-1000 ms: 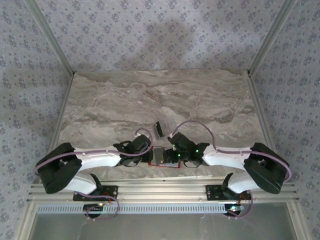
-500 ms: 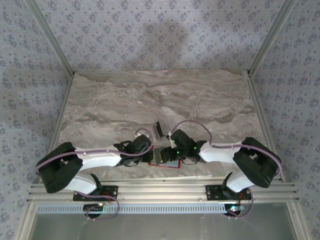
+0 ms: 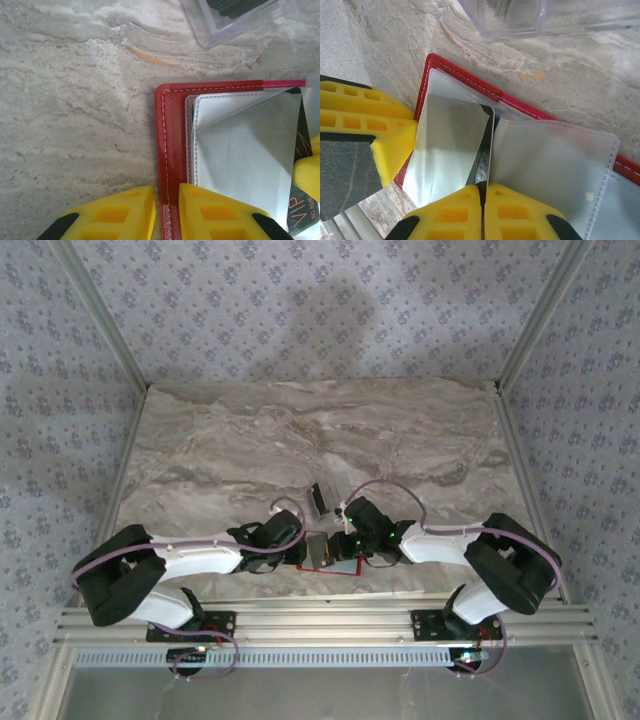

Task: Put the credit cards into the card holder

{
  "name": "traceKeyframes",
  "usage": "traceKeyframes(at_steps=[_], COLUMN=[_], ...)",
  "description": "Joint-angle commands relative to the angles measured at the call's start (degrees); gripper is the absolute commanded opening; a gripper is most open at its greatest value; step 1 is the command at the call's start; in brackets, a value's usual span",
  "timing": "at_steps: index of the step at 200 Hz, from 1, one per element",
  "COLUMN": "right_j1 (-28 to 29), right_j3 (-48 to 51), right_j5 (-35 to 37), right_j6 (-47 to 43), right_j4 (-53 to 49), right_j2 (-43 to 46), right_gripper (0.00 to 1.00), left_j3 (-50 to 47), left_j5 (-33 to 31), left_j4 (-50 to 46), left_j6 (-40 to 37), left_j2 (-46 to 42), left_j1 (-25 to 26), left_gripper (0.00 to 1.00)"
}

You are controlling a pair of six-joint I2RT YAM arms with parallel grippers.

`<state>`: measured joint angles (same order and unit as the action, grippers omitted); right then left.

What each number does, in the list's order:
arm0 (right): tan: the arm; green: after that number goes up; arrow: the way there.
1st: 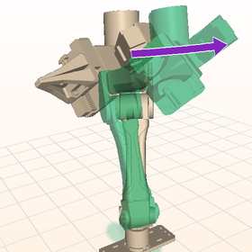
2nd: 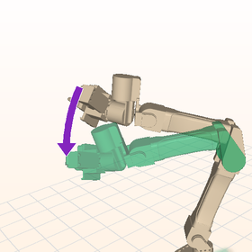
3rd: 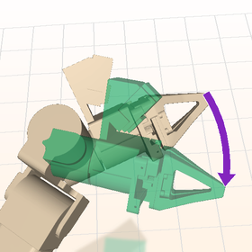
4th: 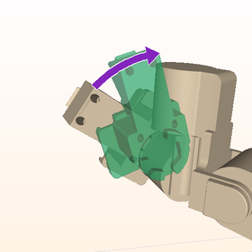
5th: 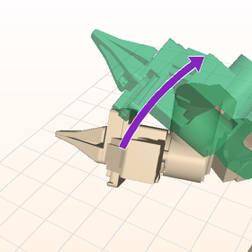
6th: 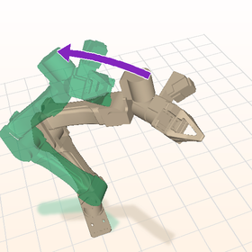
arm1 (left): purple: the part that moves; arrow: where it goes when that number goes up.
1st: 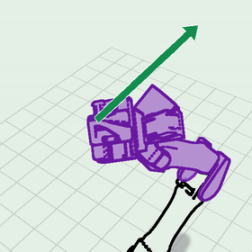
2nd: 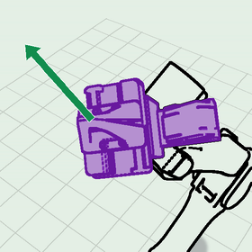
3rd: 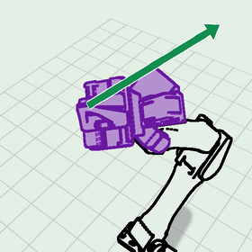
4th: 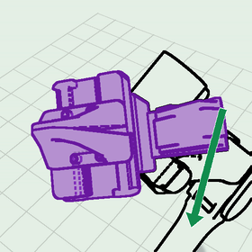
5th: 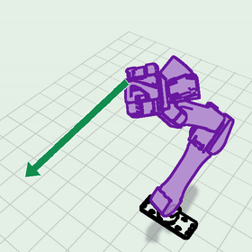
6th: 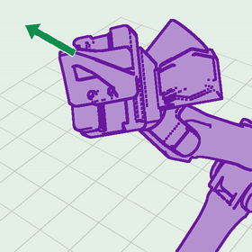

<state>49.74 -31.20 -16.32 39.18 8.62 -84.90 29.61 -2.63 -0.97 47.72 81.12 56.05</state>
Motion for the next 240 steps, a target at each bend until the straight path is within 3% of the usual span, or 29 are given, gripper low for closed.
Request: traceKeyframes(at_steps=[1,18,121,240], right_j1=[-0.3,-0.7,-2.7,-1.0], right_j3=[1.1,1.5,5.0,5.2], right_j5=[0.5,0.7,1.8,5.1], right_j6=[0.6,1.5,10.5,17.0], right_j4=[-0.5,-0.5,0.7,4.7], right_j2=[-0.2,0.2,2.5,2.6], right_gripper=[0.04,0.0,0.0,0.0], left_j3=[-2.3,-2.5,-3.0,-1.9], left_j5=[2.7,2.6,2.6,2.8], left_j4=[1.3,1.6,2.7,4.0], left_j6=[1.0,1.2,1.8,2.1], left_j2=[4.1,4.4,5.5,7.7], left_j1=[1.2,1.3,1.5,2.7], left_gripper=[0.22,0.22,0.22,0.21])
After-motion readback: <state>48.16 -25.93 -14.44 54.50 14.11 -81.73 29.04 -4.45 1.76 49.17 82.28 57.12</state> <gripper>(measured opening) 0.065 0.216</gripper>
